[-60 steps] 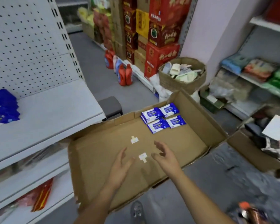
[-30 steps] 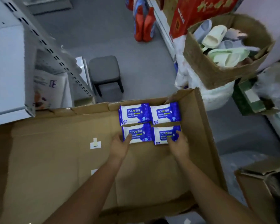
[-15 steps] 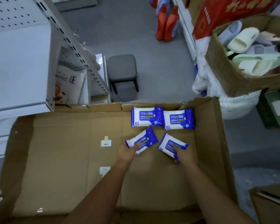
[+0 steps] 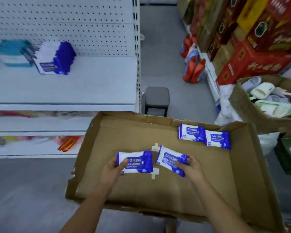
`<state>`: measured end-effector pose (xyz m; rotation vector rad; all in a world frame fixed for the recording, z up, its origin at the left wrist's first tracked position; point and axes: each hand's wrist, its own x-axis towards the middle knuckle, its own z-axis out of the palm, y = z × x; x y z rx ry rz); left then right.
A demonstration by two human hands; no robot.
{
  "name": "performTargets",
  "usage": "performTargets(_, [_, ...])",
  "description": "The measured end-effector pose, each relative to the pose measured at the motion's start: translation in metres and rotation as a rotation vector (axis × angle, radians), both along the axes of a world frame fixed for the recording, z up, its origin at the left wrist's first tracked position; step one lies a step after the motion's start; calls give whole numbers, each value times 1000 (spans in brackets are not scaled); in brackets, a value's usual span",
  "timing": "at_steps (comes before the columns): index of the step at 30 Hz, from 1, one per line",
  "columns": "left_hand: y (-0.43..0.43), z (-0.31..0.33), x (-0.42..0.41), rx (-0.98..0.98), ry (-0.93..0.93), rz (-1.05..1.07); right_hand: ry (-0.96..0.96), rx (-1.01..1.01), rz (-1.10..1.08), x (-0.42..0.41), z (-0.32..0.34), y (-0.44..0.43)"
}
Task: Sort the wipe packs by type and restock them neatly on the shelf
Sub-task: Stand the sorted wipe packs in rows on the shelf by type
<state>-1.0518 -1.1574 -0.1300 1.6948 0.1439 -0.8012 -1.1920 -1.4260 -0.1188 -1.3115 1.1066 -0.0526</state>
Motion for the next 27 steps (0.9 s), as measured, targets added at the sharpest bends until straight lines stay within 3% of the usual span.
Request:
performTargets(11, [210, 102, 52, -20, -241, 51, -173, -27, 91, 67, 90, 189])
performTargets(18, [241, 137, 110, 3, -337, 36, -286, -101, 170, 148, 130, 223])
performTargets(27, [277, 166, 191, 19, -327, 152, -395, -139, 315, 281, 166, 244])
